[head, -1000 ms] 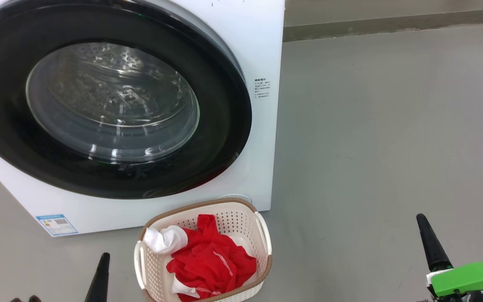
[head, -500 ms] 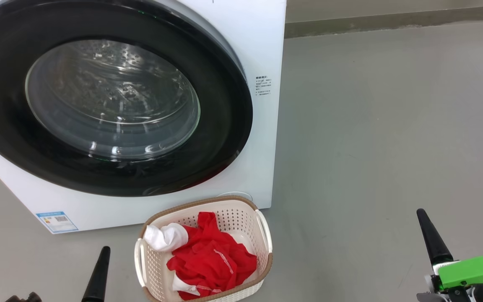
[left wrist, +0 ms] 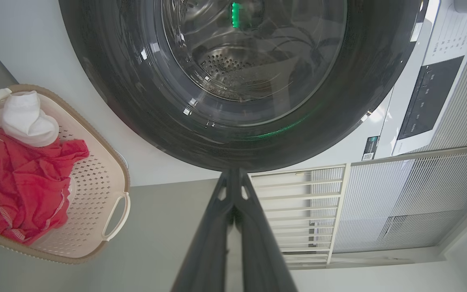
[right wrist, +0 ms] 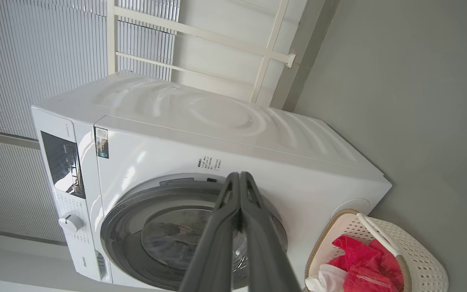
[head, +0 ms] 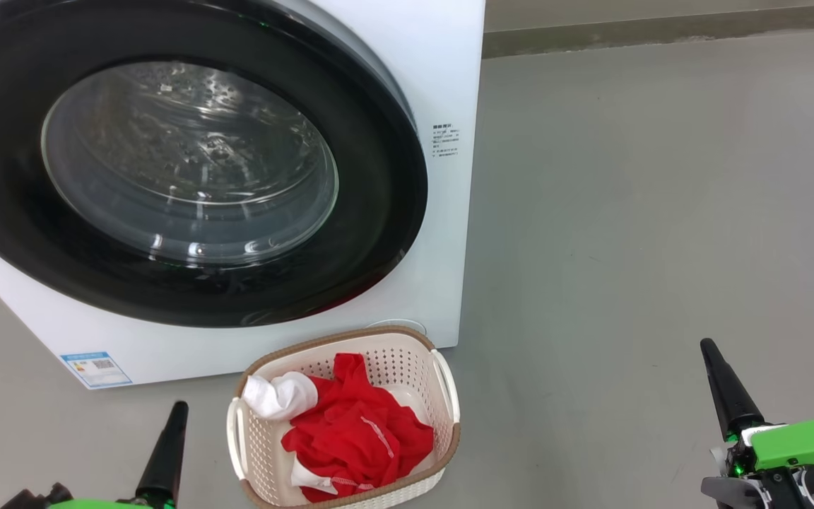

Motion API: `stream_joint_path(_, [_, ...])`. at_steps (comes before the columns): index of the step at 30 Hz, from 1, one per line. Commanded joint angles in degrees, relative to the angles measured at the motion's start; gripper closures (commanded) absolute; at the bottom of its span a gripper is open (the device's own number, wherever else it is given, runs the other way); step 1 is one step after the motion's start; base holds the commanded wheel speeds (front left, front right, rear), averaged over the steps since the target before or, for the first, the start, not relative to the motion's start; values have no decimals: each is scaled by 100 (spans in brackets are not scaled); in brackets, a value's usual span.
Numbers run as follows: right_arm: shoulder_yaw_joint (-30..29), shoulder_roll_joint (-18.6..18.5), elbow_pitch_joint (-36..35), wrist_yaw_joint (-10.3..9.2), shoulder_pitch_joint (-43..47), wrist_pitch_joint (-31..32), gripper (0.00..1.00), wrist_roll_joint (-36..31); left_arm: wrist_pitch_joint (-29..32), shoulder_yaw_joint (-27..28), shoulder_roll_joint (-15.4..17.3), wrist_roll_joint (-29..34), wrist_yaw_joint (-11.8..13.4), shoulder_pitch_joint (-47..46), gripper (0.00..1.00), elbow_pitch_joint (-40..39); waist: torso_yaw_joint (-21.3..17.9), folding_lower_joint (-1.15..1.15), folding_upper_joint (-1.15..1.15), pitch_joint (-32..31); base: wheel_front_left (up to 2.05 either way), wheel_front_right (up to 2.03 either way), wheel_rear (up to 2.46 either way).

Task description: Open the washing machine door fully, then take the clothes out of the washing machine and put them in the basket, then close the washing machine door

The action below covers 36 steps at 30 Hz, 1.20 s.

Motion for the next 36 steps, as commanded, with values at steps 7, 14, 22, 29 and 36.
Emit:
stream_joint_path(7, [51, -19, -75, -4, -376, 171, 100, 587, 158, 225, 43, -583, -39, -384, 100, -97, 10, -1, 0, 30, 0, 0, 0])
stream_joint_path(14, [40, -11, -56, -4, -412, 219, 100, 751, 204, 235, 41, -754, -40, -417, 100, -88, 13, -1, 0, 40, 0, 0, 0])
stream_joint_path(22, [37, -9, -56, -4, -412, 222, 100, 749, 204, 235, 41, -754, -40, -417, 100, -88, 13, -1, 0, 40, 0, 0, 0])
stream_joint_path(29, [35, -8, -56, -4, -412, 223, 100, 747, 203, 234, 41, -754, -40, -417, 100, -89, 13, -1, 0, 40, 0, 0, 0])
stream_joint_path(36, [33, -6, -56, -4, -413, 225, 100, 746, 203, 234, 41, -754, -40, -417, 100, -89, 13, -1, 0, 40, 0, 0, 0])
